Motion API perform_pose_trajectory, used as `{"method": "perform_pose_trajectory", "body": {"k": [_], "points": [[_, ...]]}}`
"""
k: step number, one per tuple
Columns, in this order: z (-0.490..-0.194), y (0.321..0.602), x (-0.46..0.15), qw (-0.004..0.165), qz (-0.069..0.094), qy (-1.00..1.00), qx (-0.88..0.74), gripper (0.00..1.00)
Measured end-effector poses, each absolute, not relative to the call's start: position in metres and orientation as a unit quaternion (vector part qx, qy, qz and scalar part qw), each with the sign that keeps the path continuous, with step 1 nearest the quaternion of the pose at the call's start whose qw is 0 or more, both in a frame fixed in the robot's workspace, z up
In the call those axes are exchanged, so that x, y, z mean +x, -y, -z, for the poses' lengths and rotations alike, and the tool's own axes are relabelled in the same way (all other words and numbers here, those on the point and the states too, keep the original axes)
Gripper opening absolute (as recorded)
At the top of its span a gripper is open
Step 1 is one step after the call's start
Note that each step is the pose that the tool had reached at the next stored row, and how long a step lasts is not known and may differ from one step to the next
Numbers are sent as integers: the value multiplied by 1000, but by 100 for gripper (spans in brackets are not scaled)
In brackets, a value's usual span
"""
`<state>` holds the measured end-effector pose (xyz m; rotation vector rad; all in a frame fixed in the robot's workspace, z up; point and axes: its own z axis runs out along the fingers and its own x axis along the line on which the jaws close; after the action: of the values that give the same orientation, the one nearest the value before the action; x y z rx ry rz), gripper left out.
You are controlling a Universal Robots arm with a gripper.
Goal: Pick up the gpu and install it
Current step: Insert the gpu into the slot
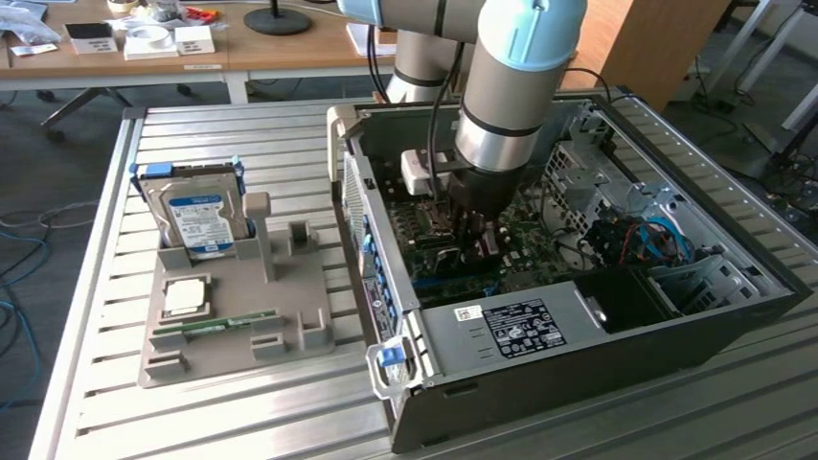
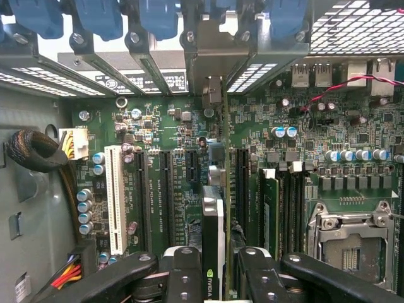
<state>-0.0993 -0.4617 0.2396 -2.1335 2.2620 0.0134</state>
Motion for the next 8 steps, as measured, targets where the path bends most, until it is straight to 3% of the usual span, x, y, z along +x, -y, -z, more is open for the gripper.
{"method": "perform_pose_trajectory", "body": {"k": [8], "points": [[-240, 462, -99, 16, -4, -727, -686, 27]]}}
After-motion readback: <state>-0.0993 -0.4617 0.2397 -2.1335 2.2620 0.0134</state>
